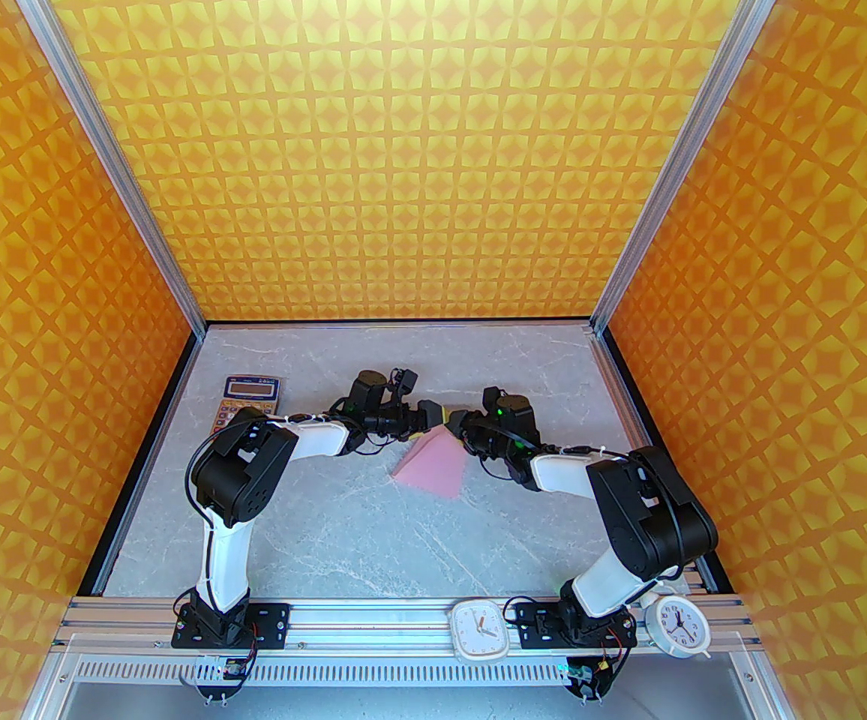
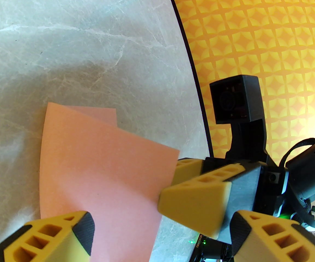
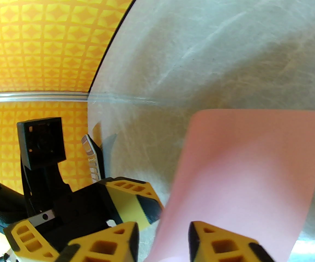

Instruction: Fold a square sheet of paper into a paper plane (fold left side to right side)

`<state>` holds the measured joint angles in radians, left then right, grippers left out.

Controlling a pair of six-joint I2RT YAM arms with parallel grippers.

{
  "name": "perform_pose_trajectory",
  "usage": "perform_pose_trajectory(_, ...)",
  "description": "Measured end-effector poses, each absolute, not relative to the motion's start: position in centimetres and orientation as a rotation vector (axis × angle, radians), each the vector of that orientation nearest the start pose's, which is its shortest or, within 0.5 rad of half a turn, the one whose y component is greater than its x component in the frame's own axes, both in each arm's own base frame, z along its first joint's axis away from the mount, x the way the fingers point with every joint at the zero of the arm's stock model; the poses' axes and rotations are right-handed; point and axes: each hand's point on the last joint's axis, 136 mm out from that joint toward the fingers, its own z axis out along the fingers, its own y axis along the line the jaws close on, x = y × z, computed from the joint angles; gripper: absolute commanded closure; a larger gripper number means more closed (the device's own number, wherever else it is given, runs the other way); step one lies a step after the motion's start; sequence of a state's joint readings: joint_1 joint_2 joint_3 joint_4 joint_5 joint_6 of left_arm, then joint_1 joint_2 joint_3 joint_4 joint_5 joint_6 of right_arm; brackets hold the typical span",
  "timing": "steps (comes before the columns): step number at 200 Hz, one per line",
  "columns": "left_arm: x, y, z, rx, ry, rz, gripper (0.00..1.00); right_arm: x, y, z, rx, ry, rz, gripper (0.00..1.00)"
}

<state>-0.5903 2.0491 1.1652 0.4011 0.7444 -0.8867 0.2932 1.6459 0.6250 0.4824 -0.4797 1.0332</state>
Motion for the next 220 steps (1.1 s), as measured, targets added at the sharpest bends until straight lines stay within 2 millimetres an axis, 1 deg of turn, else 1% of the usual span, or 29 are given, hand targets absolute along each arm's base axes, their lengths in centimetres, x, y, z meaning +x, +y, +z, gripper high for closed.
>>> perform_pose_trajectory(11,36.8,-38.7,10.3,0.197,2.349,-1.596,0.14,37.3,19.5,8.3,0.537,2.257,1.249,0.99)
perform_pose_trajectory(15,36.8,-38.7,10.3,0.197,2.349,-1.596,0.14,37.3,19.5,8.2,0.535,2.258,1.246,1.0)
perform_pose_trajectory(45,36.8,-38.6,10.2,0.197,2.354,-1.59,0.14,37.3,19.3,8.0,0.544,2.27,1.235,1.0)
perform_pose_trajectory(64,36.9,-38.2,10.0,0.196,2.362,-1.572,0.14,37.5,18.4,7.5,0.563,2.287,1.208,1.0)
perform_pose_trajectory(79,37.1,-37.5,10.0,0.19,2.373,-1.544,0.17,37.8,17.5,7.3,0.575,2.298,1.185,1.0)
perform_pose_trajectory(95,37.4,-36.7,10.1,0.195,2.379,-1.504,0.2,38.2,17.0,7.6,0.559,2.312,1.174,1.0)
perform_pose_trajectory(99,37.4,-36.5,10.1,0.199,2.382,-1.494,0.22,38.4,16.9,7.8,0.551,2.313,1.172,1.0)
perform_pose_trajectory(107,37.4,-36.2,10.1,0.207,2.389,-1.474,0.33,38.7,16.7,8.1,0.533,2.315,1.173,1.0)
perform_pose_trajectory(113,37.4,-35.9,10.0,0.217,2.395,-1.456,0.37,39.0,16.6,8.4,0.516,2.316,1.174,1.0)
perform_pose_trajectory(127,37.4,-35.6,9.7,0.231,2.414,-1.425,0.42,39.3,16.5,8.7,0.48,2.325,1.177,1.0)
perform_pose_trajectory(141,37.2,-35.5,9.4,0.254,2.436,-1.4,0.52,39.5,16.3,8.5,0.453,2.347,1.183,1.0)
perform_pose_trajectory(153,37.0,-35.5,9.1,0.282,2.452,-1.379,0.54,39.5,16.3,8.1,0.433,2.373,1.195,1.0)
perform_pose_trajectory(165,36.8,-35.5,9.1,0.307,2.463,-1.362,0.49,39.6,16.1,7.7,0.419,2.399,1.199,1.0)
perform_pose_trajectory(191,36.7,-35.6,9.1,0.357,2.469,-1.325,0.49,39.3,15.8,7.1,0.389,2.444,1.194,1.0)
perform_pose_trajectory(204,36.6,-35.7,9.1,0.386,2.479,-1.297,0.55,39.1,15.6,7.0,0.372,2.459,1.192,1.0)
perform_pose_trajectory(220,36.7,-36.0,9.1,0.422,2.482,-1.269,0.67,39.0,15.4,6.9,0.347,2.485,1.176,1.0)
